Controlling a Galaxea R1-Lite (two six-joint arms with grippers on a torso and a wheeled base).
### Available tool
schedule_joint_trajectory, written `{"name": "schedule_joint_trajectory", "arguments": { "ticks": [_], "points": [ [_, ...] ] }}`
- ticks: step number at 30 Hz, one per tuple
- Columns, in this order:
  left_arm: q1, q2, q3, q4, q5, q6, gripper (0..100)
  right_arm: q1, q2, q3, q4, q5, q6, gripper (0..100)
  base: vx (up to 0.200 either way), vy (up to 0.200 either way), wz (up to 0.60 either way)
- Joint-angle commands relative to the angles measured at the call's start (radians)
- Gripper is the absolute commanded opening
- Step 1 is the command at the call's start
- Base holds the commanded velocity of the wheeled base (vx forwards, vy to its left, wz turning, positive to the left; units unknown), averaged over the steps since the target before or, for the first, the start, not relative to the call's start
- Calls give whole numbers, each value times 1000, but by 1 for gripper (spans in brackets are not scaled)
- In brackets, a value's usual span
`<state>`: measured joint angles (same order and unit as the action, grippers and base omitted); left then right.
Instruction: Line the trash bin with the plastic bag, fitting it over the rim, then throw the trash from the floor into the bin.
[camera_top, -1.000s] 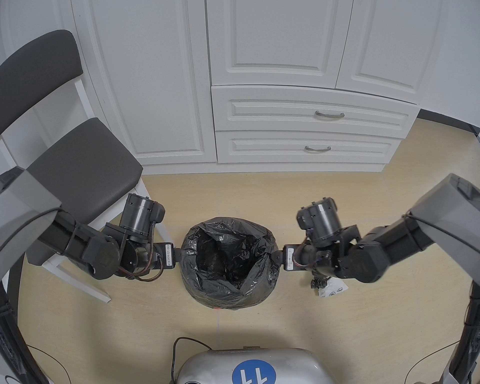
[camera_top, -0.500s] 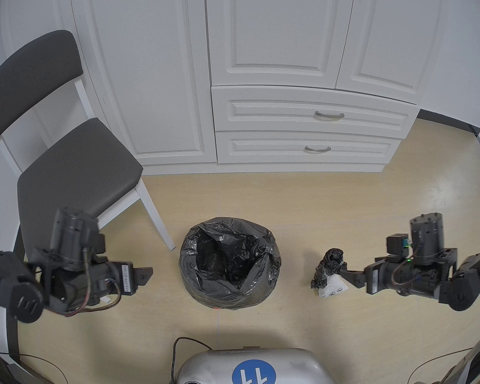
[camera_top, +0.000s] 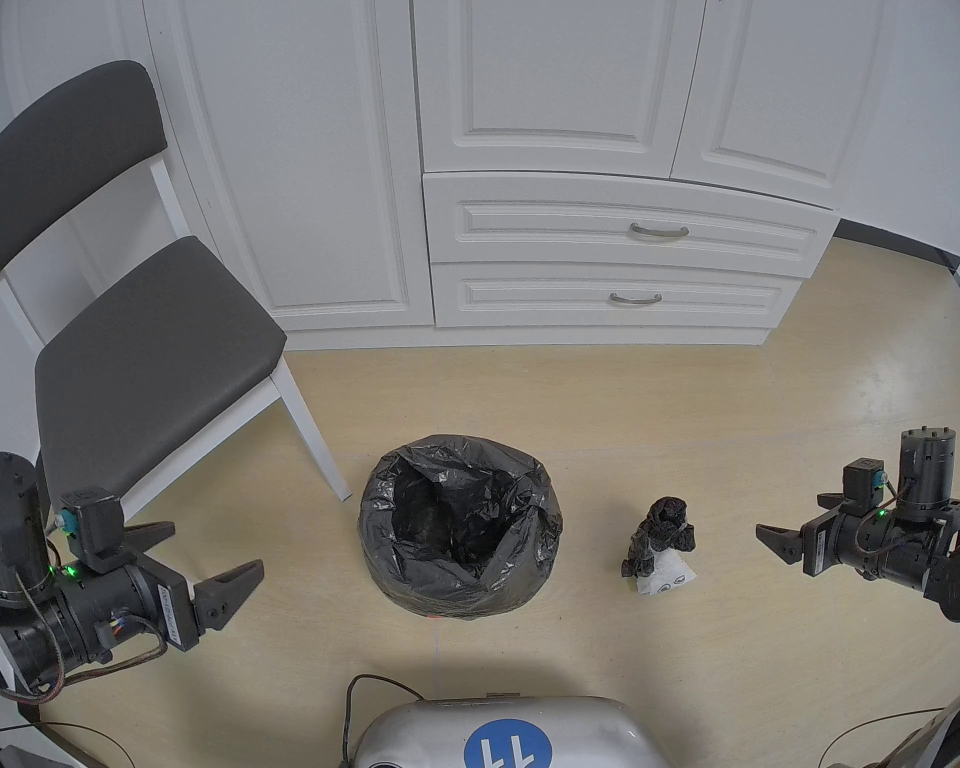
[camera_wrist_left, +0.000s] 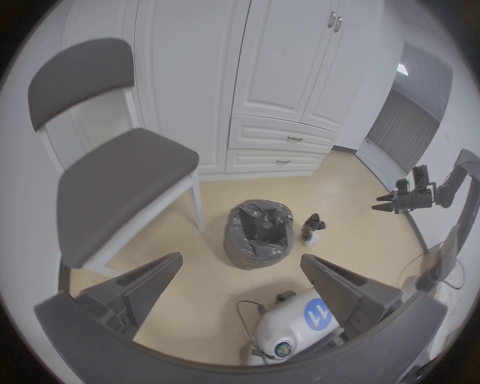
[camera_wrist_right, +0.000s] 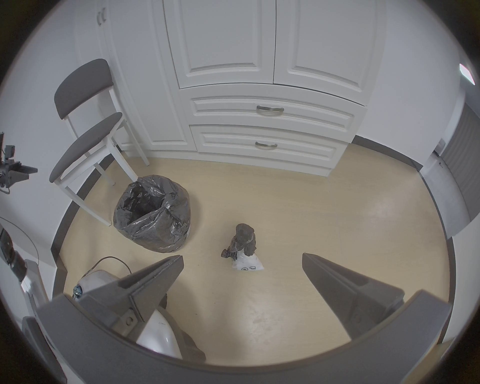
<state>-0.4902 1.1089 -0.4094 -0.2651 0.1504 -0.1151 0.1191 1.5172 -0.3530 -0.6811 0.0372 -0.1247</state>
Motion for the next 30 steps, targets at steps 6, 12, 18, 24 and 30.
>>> {"name": "schedule_joint_trajectory", "arguments": {
  "ticks": [6,12,18,24,30],
  "points": [
    [-13,-132,-31,9,60,52,100,45,-35,-20,9,-5,-9,100,0,0,0],
    [-50,-126,-57,21,61,46,100,34,-54,-124,210,-5,48,100,0,0,0],
    [-50,-69,-147,156,61,-41,100,47,8,-391,615,7,293,100,0,0,0],
    [-50,-8,-220,262,60,-141,100,24,195,-474,675,7,367,100,0,0,0],
    [-50,29,-232,268,60,-164,100,1,360,-474,554,4,370,100,0,0,0]
  ]
}}
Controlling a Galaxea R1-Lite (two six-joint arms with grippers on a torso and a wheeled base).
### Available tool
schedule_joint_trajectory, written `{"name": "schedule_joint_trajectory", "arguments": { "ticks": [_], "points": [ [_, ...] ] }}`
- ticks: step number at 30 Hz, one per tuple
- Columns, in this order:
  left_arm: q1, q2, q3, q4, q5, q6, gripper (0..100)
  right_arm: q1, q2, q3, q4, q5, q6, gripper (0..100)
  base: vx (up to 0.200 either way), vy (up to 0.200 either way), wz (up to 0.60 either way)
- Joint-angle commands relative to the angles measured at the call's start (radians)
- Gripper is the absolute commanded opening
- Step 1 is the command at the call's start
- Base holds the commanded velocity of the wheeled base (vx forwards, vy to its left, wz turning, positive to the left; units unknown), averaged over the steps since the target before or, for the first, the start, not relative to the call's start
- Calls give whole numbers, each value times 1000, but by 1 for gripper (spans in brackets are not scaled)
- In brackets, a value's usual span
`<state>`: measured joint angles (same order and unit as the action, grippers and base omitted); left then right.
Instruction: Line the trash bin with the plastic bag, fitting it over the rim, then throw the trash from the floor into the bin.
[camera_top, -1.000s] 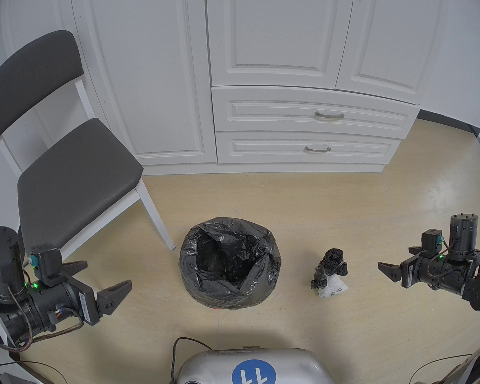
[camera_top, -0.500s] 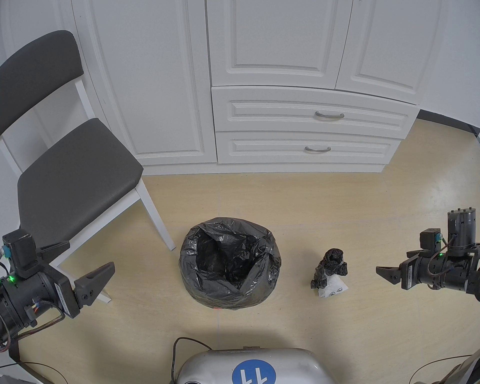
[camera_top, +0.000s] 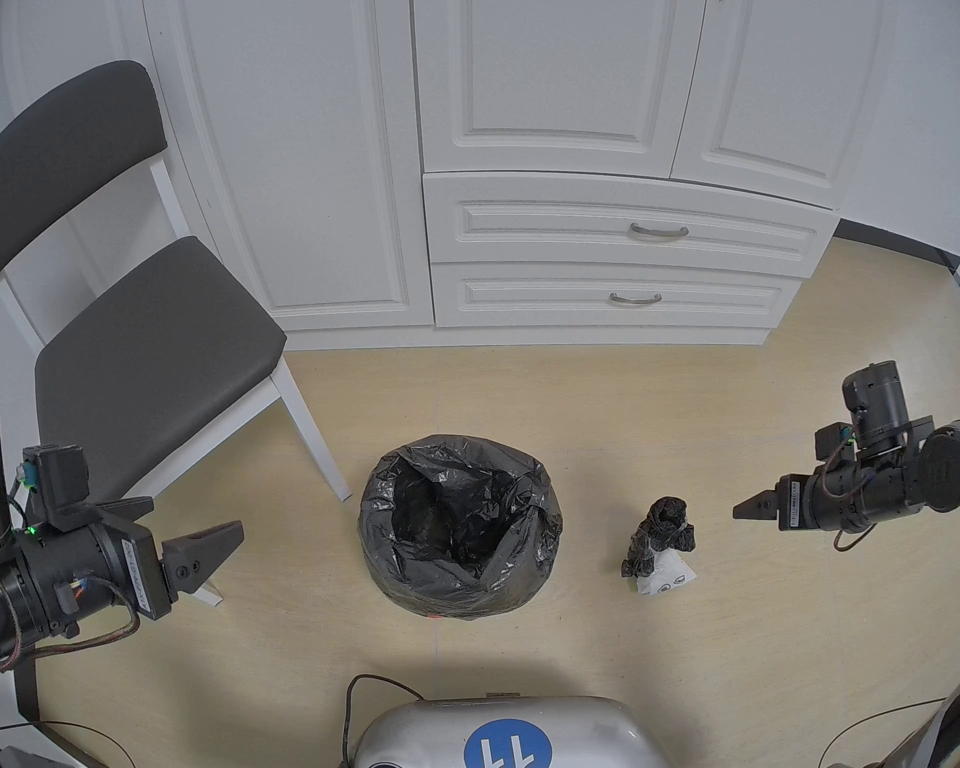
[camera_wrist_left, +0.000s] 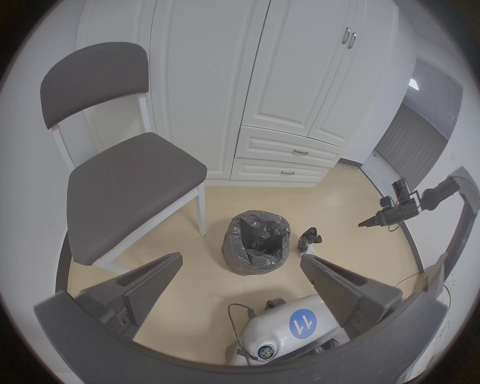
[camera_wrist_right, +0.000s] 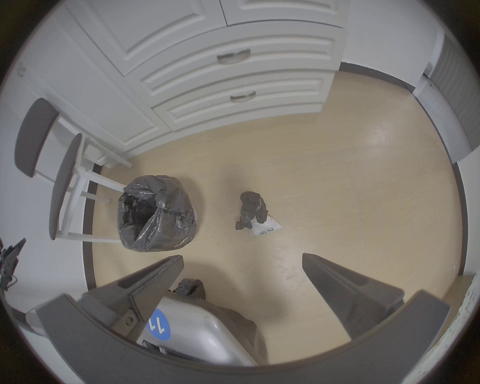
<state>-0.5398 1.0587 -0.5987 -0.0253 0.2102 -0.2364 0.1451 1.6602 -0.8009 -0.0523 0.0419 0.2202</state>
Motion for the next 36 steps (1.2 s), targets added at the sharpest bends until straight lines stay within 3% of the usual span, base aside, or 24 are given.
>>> {"name": "schedule_joint_trajectory", "arguments": {
  "ticks": [1,9,18,19,27,33,36],
  "points": [
    [0,87,-46,30,0,-55,100,-27,236,-26,-92,-2,25,100,0,0,0],
    [1,121,-116,93,0,-138,100,-30,345,-21,-155,-5,28,100,0,0,0],
    [6,121,-116,87,-2,-141,100,-44,424,46,-340,4,30,100,0,0,0],
    [9,113,-115,85,0,-143,100,-44,512,66,-498,-4,42,100,0,0,0],
    [14,103,-118,84,1,-141,100,-30,725,58,-819,-8,90,100,0,0,0],
    [-8,106,-108,84,5,-136,100,-35,756,-103,-797,-10,71,100,0,0,0],
    [0,110,-110,84,3,-139,100,-55,786,-351,-526,-7,-9,100,0,0,0]
  ]
}}
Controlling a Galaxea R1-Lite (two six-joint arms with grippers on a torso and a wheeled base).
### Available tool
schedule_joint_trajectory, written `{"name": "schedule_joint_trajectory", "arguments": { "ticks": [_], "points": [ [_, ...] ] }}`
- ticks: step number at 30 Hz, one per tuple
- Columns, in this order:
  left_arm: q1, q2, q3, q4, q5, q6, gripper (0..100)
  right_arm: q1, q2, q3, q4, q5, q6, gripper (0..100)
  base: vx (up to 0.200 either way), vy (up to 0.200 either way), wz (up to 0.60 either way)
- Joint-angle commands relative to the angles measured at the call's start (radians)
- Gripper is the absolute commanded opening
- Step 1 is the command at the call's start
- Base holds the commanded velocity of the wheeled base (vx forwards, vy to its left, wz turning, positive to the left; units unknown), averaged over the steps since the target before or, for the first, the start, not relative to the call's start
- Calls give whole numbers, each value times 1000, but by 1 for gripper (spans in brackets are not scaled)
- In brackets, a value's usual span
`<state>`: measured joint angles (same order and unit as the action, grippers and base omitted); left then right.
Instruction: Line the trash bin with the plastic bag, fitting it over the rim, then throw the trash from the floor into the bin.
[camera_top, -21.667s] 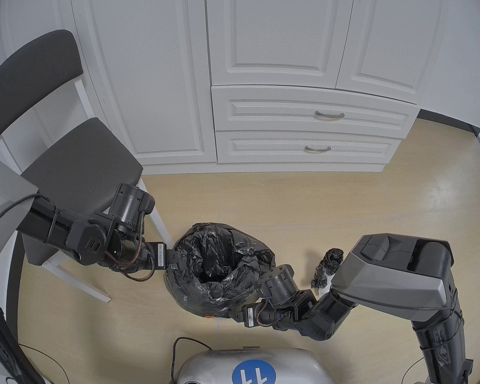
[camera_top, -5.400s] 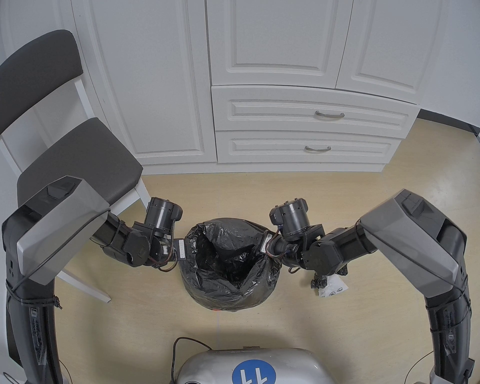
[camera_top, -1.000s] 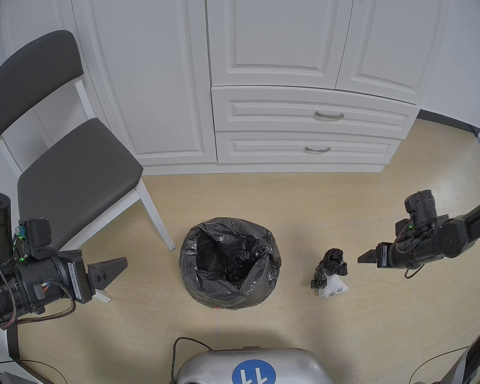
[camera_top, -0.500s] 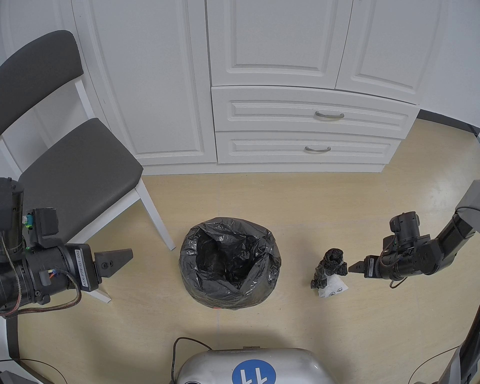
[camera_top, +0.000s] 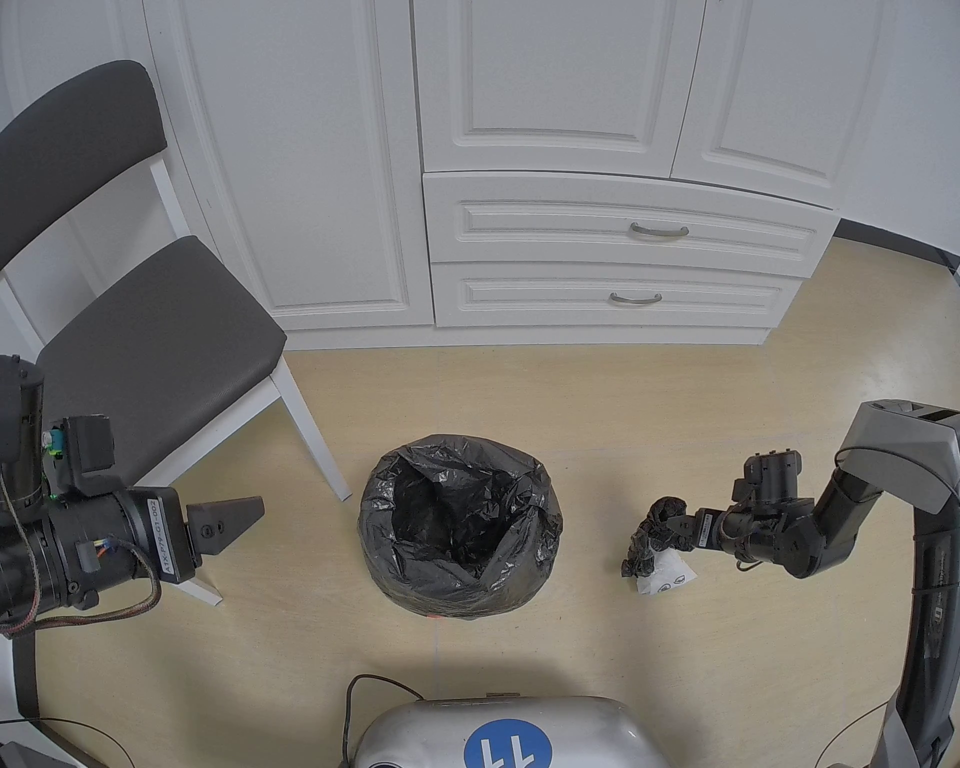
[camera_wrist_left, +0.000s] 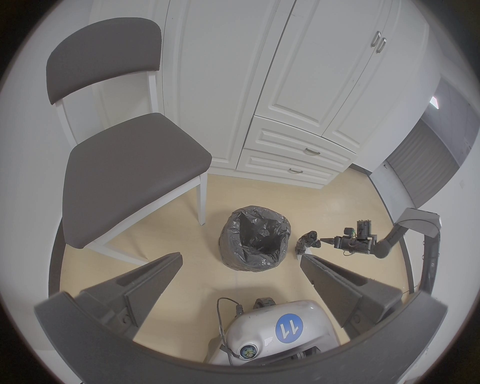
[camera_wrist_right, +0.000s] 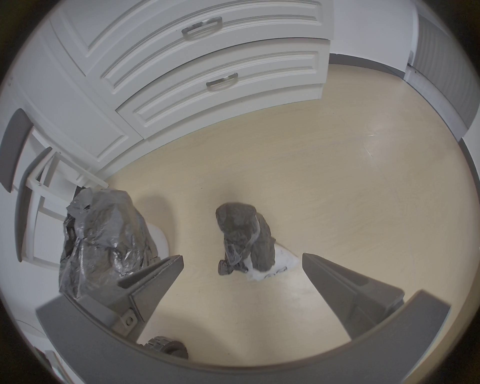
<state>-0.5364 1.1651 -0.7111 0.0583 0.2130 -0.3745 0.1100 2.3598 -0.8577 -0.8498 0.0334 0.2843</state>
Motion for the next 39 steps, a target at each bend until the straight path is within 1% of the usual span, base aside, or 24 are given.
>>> {"name": "schedule_joint_trajectory", "arguments": {
  "ticks": [1,2,4,5,7,9,11,13,16,22,28,37,38,39],
  "points": [
    [-2,2,2,0,0,-1,100,-23,93,-327,310,3,-80,100,0,0,0],
    [-1,1,1,-2,0,-1,100,-24,127,-434,413,3,-89,100,0,0,0],
    [1,-2,2,-8,0,-1,100,-23,159,-495,465,2,-88,100,0,0,0],
    [3,-7,4,-14,2,-1,100,-23,205,-552,486,2,-85,100,0,0,0],
    [3,-10,4,-14,2,-1,100,-21,223,-569,486,3,-86,100,0,0,0],
    [3,-16,5,-14,0,0,100,-21,286,-626,486,11,-85,100,0,0,0],
    [1,-16,5,-14,0,3,100,-21,302,-652,494,14,-68,100,0,0,0],
    [-2,-16,5,-14,2,5,100,-12,329,-687,488,13,-13,100,0,0,0],
    [1,-21,4,-14,2,5,100,-13,360,-738,502,13,23,100,0,0,0],
    [7,-35,1,-14,2,8,100,-21,374,-787,584,14,67,100,0,0,0],
    [7,-30,2,-14,3,8,100,-23,375,-813,632,37,79,100,0,0,0],
    [7,-31,4,-14,3,8,100,-23,380,-817,640,51,87,100,0,0,0],
    [7,-31,4,-14,3,8,100,-23,381,-817,641,56,87,0,0,0,0],
    [7,-31,4,-14,3,8,100,-23,381,-817,640,56,87,0,0,0,0]
  ]
}}
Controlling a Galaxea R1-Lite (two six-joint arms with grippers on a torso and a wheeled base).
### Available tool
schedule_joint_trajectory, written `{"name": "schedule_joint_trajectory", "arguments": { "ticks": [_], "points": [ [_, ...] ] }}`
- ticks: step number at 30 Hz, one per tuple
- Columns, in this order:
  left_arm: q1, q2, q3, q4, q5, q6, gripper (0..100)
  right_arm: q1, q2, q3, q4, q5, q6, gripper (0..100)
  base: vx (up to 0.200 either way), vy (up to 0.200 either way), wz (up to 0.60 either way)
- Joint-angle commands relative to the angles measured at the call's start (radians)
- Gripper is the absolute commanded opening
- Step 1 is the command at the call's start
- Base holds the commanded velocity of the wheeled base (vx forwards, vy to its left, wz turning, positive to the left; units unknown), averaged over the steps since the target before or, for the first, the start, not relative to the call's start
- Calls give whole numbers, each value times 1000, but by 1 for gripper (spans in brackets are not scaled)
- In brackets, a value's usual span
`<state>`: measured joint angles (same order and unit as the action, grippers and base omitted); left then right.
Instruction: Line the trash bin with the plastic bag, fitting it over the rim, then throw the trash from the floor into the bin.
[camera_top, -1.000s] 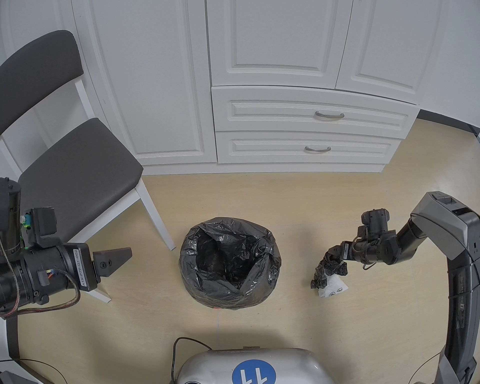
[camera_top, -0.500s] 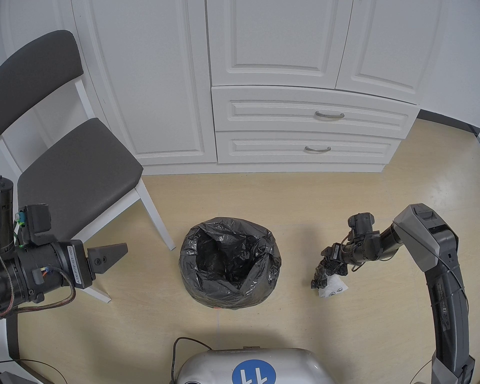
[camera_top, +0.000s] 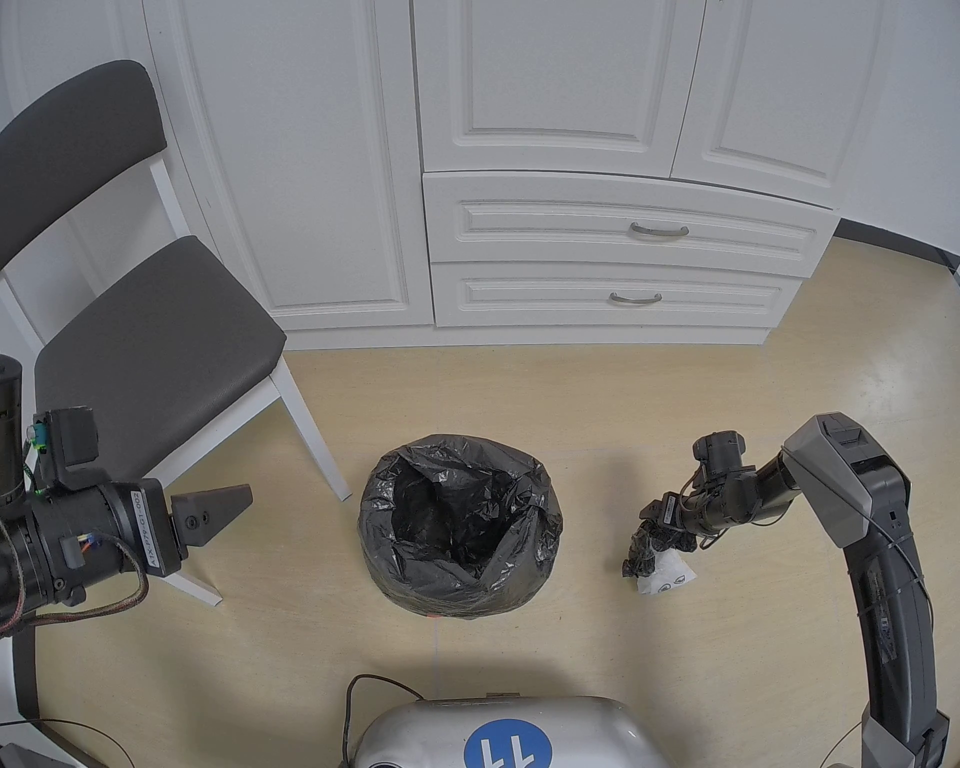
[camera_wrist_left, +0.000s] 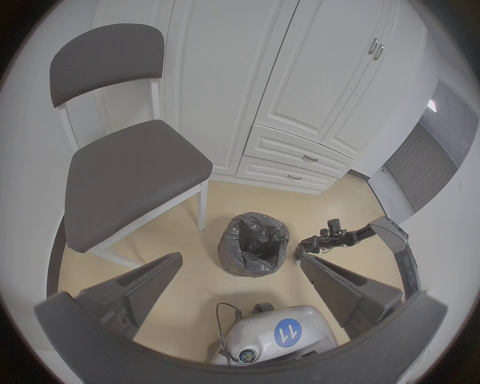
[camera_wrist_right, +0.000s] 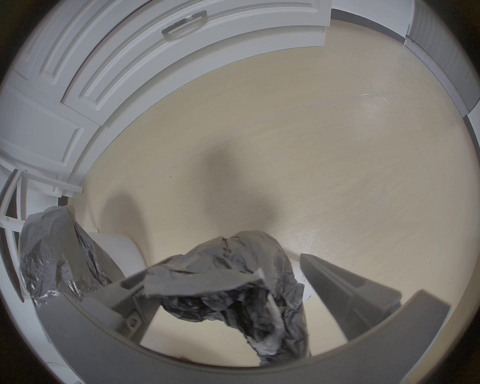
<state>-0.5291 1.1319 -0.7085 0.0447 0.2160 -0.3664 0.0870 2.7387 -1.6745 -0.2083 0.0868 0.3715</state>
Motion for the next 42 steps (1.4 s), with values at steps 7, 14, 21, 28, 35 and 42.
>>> {"name": "schedule_joint_trajectory", "arguments": {
  "ticks": [7,14,21,28,35,42],
  "points": [
    [1,-4,1,0,3,1,100,0,3,-13,21,5,0,0,0,0,0],
    [0,-14,1,0,3,4,100,3,3,-13,27,-9,-6,0,0,0,0],
    [-3,-21,3,0,6,24,100,-3,-36,91,-57,-90,-46,0,0,0,0],
    [3,-54,-2,0,6,24,100,-20,-159,280,-140,-81,-206,0,0,0,0],
    [37,-81,6,0,8,81,100,25,-350,455,-134,-85,-299,0,0,0,0],
    [37,-135,-3,1,8,84,100,57,-599,668,-149,-84,-433,0,0,0,0]
  ]
}}
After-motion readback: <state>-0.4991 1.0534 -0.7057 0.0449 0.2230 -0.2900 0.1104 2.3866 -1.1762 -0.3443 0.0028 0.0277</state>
